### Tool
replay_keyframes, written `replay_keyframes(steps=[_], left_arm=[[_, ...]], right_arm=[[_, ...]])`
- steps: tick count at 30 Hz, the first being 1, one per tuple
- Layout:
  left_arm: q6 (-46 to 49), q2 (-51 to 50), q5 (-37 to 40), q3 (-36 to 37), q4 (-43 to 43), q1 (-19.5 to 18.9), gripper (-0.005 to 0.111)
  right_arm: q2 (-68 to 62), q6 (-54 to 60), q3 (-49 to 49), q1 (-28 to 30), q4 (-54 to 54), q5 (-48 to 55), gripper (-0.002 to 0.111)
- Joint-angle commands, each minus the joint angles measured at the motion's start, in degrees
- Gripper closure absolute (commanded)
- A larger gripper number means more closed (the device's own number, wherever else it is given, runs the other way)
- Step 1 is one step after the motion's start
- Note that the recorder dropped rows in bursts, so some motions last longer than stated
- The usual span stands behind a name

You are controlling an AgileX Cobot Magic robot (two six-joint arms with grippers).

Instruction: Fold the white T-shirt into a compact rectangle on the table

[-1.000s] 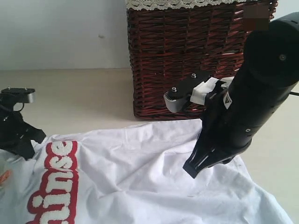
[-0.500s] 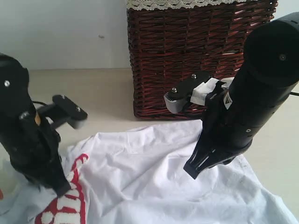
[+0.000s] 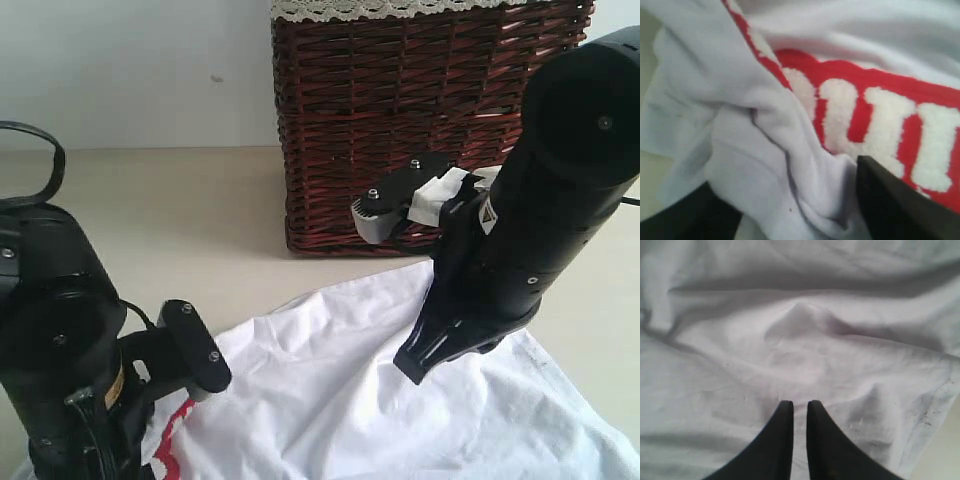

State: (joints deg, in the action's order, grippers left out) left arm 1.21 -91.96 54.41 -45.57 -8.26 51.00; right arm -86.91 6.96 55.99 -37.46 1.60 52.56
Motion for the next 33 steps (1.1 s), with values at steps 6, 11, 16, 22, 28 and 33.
replay_keyframes(steps=[6,11,16,22,28,33], left_arm=[[-18.5,7.0,-0.8,-2.0,-16.7,-0.7,0.03],[-23.0,7.5,-4.4,-2.6,-16.4,-10.9,0.033],[-12.9,0.8,-10.4,-3.6,2.2,-30.7,0.067],[7.4,-9.2,-11.7,-4.6,23.4,-32.8,0.074],[8.7,-13.6,-9.8,-6.9,23.6,-32.8,0.076],[9.3,-13.6,-9.7,-8.5,21.8,-32.8,0.107]], right_arm=[[0.4,0.6,0.4,0.2,0.3,0.4,0.095],[0.4,0.6,0.4,0.2,0.3,0.5,0.095],[0.4,0.6,0.4,0.2,0.0,0.7,0.095],[0.4,0.6,0.4,0.2,0.0,0.5,0.095],[0.4,0.6,0.4,0.2,0.2,0.5,0.095],[0.4,0.6,0.4,0.2,0.2,0.5,0.095]])
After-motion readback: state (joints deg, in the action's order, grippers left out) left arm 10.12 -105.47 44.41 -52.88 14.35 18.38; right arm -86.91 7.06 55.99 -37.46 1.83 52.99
